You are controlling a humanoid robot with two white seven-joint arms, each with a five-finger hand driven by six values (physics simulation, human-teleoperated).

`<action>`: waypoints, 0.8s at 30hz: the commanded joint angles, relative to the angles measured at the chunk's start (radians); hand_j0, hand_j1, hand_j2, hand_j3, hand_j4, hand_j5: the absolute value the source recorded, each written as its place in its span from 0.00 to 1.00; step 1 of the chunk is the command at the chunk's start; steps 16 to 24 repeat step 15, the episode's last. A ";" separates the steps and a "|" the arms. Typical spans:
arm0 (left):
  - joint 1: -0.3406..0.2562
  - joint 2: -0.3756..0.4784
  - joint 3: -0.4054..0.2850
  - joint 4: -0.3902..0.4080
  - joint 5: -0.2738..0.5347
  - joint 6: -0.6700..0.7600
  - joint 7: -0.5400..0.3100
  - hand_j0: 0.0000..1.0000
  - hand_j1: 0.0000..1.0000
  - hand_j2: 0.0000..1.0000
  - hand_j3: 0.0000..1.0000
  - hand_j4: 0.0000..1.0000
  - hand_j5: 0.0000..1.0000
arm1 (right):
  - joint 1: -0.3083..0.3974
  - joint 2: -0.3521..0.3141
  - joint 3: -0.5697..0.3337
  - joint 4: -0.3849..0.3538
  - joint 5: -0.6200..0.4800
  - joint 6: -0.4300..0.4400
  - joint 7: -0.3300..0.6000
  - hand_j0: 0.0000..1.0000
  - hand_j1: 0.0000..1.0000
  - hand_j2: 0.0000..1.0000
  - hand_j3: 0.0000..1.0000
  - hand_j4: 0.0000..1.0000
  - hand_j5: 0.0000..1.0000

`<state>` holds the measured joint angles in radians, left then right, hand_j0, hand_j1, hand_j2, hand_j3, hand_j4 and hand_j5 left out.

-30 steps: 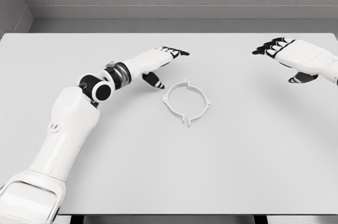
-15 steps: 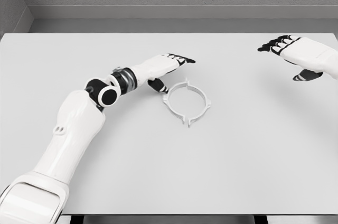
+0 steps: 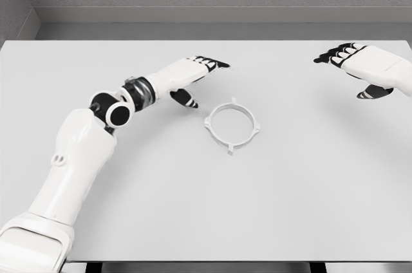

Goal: Assemble PVC drainage pipe clamps

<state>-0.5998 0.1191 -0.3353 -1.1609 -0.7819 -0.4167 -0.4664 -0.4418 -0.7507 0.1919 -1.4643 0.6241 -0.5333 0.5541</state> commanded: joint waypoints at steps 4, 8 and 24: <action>0.038 0.355 0.088 -0.177 0.306 -0.194 -0.001 1.00 1.00 1.00 1.00 1.00 1.00 | 0.002 -0.001 0.000 0.002 -0.004 0.001 -0.002 1.00 1.00 1.00 1.00 1.00 1.00; 0.138 0.491 0.240 -0.164 0.306 -0.194 -0.001 1.00 1.00 1.00 1.00 1.00 1.00 | 0.002 -0.003 0.003 -0.001 -0.006 0.001 0.000 1.00 1.00 1.00 1.00 1.00 1.00; 0.201 0.585 0.275 -0.109 0.300 -0.194 -0.003 1.00 1.00 1.00 1.00 1.00 1.00 | 0.003 -0.050 0.017 -0.011 -0.007 -0.005 -0.002 1.00 1.00 1.00 1.00 1.00 1.00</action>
